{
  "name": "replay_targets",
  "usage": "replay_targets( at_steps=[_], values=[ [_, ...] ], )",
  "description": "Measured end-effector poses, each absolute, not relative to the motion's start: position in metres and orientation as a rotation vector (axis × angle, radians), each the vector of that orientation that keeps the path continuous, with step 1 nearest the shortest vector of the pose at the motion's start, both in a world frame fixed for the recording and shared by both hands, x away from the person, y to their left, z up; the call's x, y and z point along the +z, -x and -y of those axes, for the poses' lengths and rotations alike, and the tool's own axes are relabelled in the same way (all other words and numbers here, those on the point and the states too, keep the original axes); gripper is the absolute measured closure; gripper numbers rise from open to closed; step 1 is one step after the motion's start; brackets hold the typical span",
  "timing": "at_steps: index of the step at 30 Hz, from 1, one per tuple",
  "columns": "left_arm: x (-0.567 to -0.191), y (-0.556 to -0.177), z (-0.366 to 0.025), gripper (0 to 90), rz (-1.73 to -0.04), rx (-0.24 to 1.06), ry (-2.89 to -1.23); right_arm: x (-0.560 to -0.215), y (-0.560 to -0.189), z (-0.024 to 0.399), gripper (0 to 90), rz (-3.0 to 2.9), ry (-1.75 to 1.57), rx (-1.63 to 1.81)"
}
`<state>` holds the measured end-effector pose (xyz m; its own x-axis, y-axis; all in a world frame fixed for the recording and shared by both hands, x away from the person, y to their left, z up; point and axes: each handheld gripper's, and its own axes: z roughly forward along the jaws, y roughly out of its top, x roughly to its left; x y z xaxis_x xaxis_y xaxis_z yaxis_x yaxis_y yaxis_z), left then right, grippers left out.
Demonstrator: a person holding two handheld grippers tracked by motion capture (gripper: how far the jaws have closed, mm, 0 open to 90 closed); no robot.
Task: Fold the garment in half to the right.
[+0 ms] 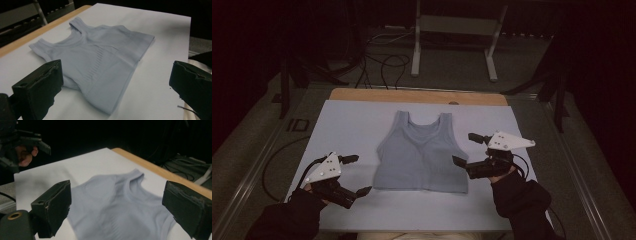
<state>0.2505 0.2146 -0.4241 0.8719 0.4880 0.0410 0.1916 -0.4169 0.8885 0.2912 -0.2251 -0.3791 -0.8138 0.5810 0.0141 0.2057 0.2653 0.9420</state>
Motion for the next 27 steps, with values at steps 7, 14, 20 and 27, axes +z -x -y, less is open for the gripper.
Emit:
replay_targets(
  at_steps=[7, 14, 20, 27],
  values=[
    [-0.413, -0.257, -0.206, 0.1, -0.460, 0.382, -2.031, -0.356, -0.319, 0.204, 8.8, -2.198, -0.667, 1.574],
    [-0.410, -0.264, -0.195, 0.1, -0.424, 0.389, -2.042, -0.344, -0.349, 0.176, 8.8, -2.209, -0.647, 1.595],
    [-0.414, -0.269, -0.186, 0.1, -0.445, 0.351, -2.077, -0.342, -0.374, 0.151, 8.8, -2.245, -0.627, 1.601],
    [-0.423, -0.273, -0.183, 0.1, -0.467, 0.324, -2.122, -0.350, -0.397, 0.124, 8.8, -2.303, -0.641, 1.611]
  ],
)
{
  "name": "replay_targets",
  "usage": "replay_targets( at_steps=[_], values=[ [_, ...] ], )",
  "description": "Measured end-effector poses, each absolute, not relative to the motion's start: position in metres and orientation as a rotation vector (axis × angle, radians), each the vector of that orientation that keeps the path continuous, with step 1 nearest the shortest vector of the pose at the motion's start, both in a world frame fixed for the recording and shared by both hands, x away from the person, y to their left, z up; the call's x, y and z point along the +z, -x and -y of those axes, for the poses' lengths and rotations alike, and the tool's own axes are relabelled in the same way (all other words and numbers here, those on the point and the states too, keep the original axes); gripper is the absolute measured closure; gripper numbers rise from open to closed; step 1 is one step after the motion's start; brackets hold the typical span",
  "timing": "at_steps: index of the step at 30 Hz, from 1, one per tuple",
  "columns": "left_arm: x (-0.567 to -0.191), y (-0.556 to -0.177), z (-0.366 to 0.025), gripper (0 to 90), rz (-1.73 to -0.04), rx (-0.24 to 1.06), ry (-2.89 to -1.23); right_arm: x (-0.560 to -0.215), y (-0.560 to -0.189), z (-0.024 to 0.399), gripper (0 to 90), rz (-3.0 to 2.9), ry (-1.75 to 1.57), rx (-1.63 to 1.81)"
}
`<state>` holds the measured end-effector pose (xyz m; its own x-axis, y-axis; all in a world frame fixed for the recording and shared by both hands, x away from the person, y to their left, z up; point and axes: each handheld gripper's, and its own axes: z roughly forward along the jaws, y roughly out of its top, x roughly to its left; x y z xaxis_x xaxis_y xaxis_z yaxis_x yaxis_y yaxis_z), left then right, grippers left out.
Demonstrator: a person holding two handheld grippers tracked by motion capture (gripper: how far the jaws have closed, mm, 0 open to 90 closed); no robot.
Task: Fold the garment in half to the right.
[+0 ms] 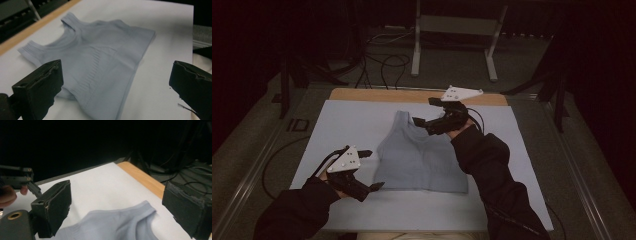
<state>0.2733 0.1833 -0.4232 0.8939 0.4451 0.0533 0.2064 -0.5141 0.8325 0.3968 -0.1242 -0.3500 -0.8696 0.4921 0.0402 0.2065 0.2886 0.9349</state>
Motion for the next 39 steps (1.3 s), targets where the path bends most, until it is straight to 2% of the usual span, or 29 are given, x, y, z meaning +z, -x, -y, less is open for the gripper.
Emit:
replay_targets(
  at_steps=[11, 21, 33, 39],
  values=[
    [-0.436, -0.278, -0.177, 0.1, -0.545, 0.327, -2.215, -0.383, -0.432, 0.083, 8.8, -2.384, -0.693, 1.524],
    [-0.462, -0.283, -0.171, 0.2, -0.662, 0.299, -2.284, -0.412, -0.461, 0.062, 8.8, -2.408, -0.737, 1.437],
    [-0.481, -0.293, -0.163, 0.3, -0.877, 0.239, -2.283, -0.437, -0.490, 0.040, 12.0, -2.473, -0.816, 1.331],
    [-0.483, -0.292, -0.162, 0.3, -0.910, 0.248, -2.274, -0.443, -0.504, 0.033, 13.2, -2.496, -0.844, 1.270]
  ],
)
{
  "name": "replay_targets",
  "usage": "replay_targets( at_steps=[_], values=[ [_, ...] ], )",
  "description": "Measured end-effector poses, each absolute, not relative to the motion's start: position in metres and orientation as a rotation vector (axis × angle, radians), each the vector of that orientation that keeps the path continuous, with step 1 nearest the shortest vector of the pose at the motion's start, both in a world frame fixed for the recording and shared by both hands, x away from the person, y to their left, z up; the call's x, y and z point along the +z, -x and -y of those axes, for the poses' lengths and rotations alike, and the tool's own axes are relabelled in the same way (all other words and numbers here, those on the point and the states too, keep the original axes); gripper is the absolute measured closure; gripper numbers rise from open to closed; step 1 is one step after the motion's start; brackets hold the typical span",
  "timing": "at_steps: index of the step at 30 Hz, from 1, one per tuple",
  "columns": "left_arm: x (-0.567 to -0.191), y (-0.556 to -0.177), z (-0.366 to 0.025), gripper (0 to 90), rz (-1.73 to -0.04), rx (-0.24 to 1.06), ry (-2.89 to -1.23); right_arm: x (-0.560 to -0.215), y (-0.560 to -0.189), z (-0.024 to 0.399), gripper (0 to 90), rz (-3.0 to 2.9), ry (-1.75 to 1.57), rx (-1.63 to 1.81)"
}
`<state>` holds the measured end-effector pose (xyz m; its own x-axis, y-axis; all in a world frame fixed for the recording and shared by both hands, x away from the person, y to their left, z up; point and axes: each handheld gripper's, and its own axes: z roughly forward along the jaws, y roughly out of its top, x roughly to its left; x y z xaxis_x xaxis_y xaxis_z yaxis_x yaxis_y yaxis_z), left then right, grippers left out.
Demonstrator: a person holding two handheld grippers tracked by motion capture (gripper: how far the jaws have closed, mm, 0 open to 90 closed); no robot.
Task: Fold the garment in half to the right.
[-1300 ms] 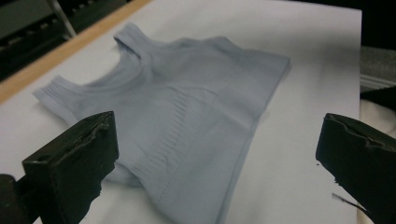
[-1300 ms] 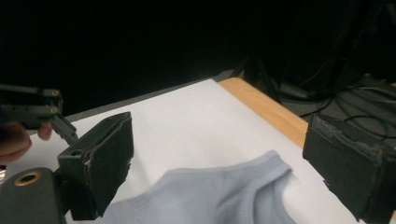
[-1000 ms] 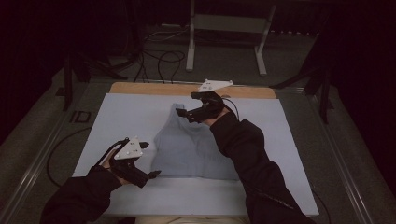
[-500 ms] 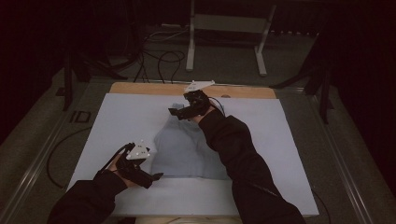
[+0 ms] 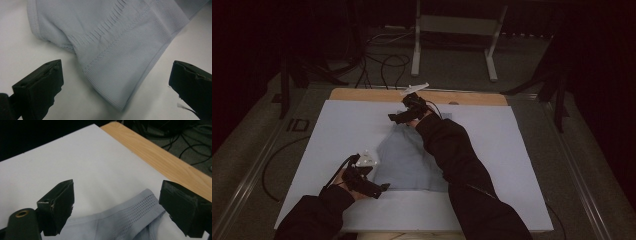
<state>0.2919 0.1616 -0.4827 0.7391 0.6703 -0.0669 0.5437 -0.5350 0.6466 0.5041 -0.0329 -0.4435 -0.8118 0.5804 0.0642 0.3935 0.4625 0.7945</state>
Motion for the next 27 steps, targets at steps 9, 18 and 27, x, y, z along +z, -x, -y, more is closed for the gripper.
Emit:
replay_targets(
  at_steps=[9, 18, 27],
  values=[
    [-0.488, -0.296, -0.165, 3.9, -1.001, 0.203, -2.253, -0.464, -0.527, 0.019, 18.8, -2.533, -0.966, 1.141],
    [-0.496, -0.297, -0.165, 18.3, -1.070, 0.170, -2.285, -0.479, -0.549, 0.004, 22.6, -2.567, -1.042, 1.049],
    [-0.506, -0.297, -0.162, 29.2, -1.139, 0.145, -2.275, -0.495, -0.562, -0.004, 27.1, -2.576, -1.104, 0.935]
  ],
)
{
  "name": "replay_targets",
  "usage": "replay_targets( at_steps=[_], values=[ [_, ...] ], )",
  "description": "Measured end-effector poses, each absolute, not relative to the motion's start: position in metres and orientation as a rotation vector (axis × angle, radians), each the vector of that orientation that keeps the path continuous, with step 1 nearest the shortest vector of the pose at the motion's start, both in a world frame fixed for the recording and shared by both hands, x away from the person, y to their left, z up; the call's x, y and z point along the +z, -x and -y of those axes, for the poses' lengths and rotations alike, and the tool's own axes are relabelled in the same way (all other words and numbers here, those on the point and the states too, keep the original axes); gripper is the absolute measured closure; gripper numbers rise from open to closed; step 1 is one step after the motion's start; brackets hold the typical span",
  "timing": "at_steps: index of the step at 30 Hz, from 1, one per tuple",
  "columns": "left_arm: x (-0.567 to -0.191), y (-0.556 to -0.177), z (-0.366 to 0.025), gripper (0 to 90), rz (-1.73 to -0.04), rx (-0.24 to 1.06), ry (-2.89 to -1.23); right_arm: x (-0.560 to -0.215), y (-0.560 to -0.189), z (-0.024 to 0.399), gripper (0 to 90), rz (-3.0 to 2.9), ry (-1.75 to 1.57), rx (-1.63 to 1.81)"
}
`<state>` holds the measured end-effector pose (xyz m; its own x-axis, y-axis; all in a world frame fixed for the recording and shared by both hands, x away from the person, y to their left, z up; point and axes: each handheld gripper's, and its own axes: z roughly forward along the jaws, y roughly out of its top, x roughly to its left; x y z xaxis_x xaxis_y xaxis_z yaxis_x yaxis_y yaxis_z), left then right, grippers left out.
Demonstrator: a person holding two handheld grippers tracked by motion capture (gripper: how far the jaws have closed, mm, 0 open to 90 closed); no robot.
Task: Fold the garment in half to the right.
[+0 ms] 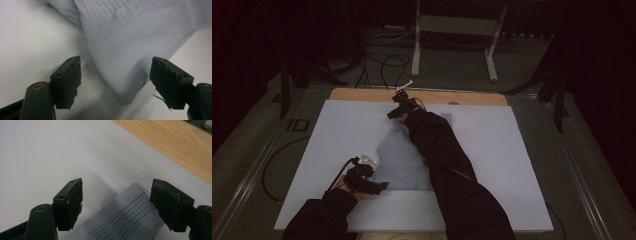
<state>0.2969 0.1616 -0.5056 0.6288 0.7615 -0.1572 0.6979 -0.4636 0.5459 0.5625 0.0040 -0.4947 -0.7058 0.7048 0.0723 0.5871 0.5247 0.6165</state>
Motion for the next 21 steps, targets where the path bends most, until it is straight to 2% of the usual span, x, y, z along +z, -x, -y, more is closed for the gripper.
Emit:
replay_targets(
  at_steps=[7, 12, 15, 21],
  values=[
    [-0.505, -0.298, -0.164, 38.1, -1.157, 0.112, -2.242, -0.505, -0.565, -0.010, 32.3, -2.584, -1.102, 0.855],
    [-0.504, -0.296, -0.161, 51.2, -1.121, 0.075, -2.261, -0.511, -0.563, -0.013, 43.8, -2.577, -1.076, 0.756],
    [-0.505, -0.296, -0.162, 62.3, -1.113, 0.040, -2.258, -0.511, -0.563, -0.014, 50.1, -2.571, -1.048, 0.723],
    [-0.505, -0.297, -0.159, 80.4, -1.110, -0.011, -2.255, -0.509, -0.562, -0.013, 71.4, -2.558, -1.022, 0.680]
  ],
)
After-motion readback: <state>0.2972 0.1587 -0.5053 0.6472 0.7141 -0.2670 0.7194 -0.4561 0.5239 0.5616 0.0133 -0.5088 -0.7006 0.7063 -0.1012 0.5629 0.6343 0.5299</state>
